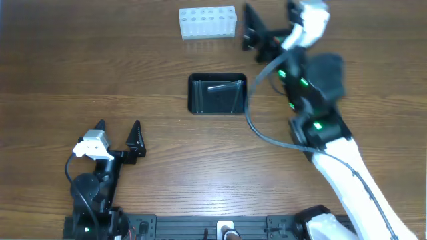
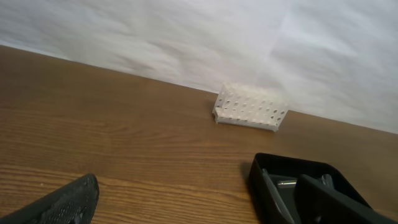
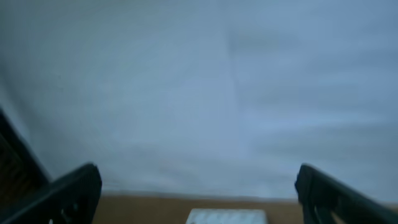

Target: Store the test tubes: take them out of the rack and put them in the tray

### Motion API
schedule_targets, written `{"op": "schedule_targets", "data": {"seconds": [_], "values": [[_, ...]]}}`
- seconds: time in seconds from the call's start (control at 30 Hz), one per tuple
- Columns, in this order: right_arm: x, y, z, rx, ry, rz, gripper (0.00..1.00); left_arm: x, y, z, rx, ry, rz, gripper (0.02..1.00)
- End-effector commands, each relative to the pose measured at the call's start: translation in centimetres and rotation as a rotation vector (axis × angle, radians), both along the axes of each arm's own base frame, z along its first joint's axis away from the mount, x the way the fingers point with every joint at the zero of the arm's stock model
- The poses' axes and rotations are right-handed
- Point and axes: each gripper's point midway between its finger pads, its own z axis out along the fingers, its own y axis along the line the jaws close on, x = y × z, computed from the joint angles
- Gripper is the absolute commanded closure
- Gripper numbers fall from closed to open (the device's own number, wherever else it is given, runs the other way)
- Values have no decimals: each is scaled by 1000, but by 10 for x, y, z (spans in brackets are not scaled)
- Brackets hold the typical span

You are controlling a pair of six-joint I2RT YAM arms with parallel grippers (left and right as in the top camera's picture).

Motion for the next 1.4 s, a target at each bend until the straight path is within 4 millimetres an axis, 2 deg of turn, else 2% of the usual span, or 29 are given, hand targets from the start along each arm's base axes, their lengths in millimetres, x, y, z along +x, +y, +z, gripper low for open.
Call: {"op": "schedule_targets", "data": {"seconds": [0.03,0.17,0.27,0.43,0.7,0.9,1.13,1.4], "values": [[-31,-41,-25,-37,-28,-58,7,0,-1,-2,-8,3,-8,18],[-59,-76,-42,-34,-54,-144,9,0,-1,-2,-8,3,-8,18],[-82,-90,-56,-55,-84,-183,9,0,-1,-2,-8,3,-8,20],[-115,-92,-86,-138,-154,-205,9,0,-1,-2,-8,3,-8,18],[-146,-90,-134,-213,-213,-213,9,0,-1,-2,-8,3,-8,18],[-153,-92,-158,-257,-152,-218,9,0,-1,-2,-8,3,-8,18],[-152,-92,-199,-430,-21,-211,9,0,-1,-2,-8,3,-8,20],[-151,-92,-239,-467,135,-176,7,0,-1,-2,-8,3,-8,18]]}}
